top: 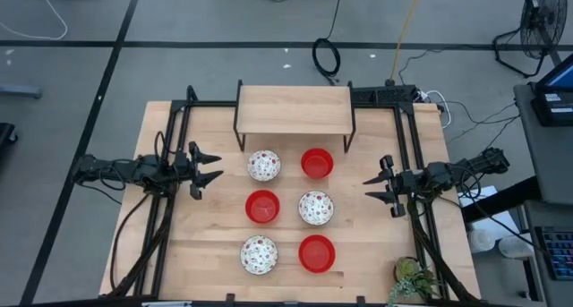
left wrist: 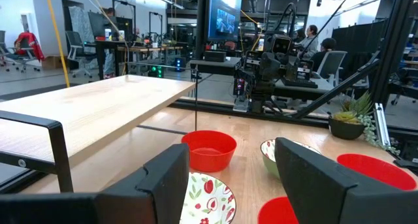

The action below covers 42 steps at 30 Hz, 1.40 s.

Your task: Pick & Place Mini bowls

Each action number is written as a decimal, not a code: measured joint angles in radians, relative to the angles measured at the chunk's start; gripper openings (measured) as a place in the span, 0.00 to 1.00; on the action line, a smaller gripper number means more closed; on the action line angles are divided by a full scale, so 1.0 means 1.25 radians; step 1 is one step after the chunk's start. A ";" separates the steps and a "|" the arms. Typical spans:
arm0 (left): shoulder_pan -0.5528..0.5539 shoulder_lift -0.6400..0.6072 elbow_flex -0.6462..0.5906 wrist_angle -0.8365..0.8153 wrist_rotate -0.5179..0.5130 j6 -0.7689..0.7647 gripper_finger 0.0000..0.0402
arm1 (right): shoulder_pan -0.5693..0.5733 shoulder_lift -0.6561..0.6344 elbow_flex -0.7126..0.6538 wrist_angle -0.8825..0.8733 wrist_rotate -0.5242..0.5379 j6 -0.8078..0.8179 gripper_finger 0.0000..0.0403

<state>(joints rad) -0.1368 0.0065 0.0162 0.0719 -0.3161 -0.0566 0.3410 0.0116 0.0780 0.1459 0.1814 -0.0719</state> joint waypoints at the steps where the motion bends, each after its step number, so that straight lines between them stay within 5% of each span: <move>1: 0.000 0.000 0.000 0.000 0.000 0.000 0.57 | 0.000 0.000 0.000 0.000 0.000 0.000 0.31; 14: 0.000 0.000 0.000 0.000 0.000 0.000 0.57 | 0.000 0.000 0.000 0.180 0.000 0.177 0.31; 19: 0.000 0.000 0.000 0.000 0.000 0.000 0.57 | 0.000 0.000 0.000 0.234 0.007 0.154 0.31; 24: 0.000 0.000 0.000 0.000 0.000 0.000 0.57 | 0.000 0.000 0.000 0.236 0.055 0.087 0.31; 27: 0.000 0.000 0.000 0.000 0.000 0.000 0.57 | 0.000 0.019 0.000 0.279 0.171 0.063 0.31; 31: 0.000 0.000 0.000 0.000 0.000 0.000 0.57 | -0.001 0.131 0.035 0.298 0.317 0.054 0.31; 36: 0.000 0.000 0.000 0.000 0.000 0.000 0.57 | -0.026 0.415 0.184 0.260 0.444 0.055 0.31; 42: 0.000 0.000 0.000 0.000 0.000 0.000 0.57 | -0.125 0.779 0.514 -0.156 0.508 0.206 0.31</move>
<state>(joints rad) -0.1371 0.0066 0.0162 0.0715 -0.3161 -0.0566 0.1853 0.9859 0.7204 -0.0495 0.8163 0.1852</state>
